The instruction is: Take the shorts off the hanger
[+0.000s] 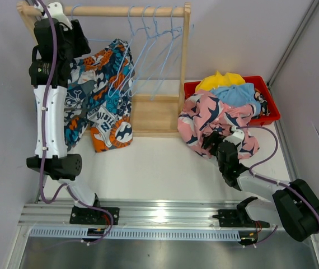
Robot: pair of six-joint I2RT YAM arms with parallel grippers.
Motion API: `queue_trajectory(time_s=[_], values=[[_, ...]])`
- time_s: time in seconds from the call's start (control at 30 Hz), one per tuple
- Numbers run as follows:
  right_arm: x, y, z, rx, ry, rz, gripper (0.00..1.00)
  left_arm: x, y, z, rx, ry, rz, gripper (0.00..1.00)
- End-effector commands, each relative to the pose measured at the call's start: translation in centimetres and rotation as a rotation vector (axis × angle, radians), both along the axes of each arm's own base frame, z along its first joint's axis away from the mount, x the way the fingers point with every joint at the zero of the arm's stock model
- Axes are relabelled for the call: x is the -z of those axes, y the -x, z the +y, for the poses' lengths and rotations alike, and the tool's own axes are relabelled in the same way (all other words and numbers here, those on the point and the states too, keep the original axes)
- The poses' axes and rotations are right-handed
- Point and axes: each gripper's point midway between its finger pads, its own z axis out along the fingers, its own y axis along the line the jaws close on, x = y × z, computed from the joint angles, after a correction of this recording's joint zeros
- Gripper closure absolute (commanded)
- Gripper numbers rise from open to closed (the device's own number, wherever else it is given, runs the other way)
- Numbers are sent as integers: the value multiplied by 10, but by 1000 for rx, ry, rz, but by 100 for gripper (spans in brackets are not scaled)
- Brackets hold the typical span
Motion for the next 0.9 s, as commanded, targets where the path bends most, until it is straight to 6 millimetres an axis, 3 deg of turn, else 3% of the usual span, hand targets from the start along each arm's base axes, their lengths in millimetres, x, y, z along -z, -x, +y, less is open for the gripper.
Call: queue_trajectory(time_s=[0.0, 0.23, 0.5, 0.8, 0.87], values=[[-10, -6, 2, 9, -53, -35, 11, -8, 5, -14, 72, 38, -28, 39], [-10, -5, -4, 17, -83, -39, 11, 19, 7, -10, 44, 25, 35, 45], [-8, -5, -6, 21, -90, -38, 11, 25, 7, -20, 80, 36, 41, 52], [-7, -4, -7, 18, -95, -38, 11, 3, 8, -24, 85, 50, -4, 83], [-8, -4, -7, 17, -98, -42, 11, 2, 9, -26, 88, 50, -5, 98]])
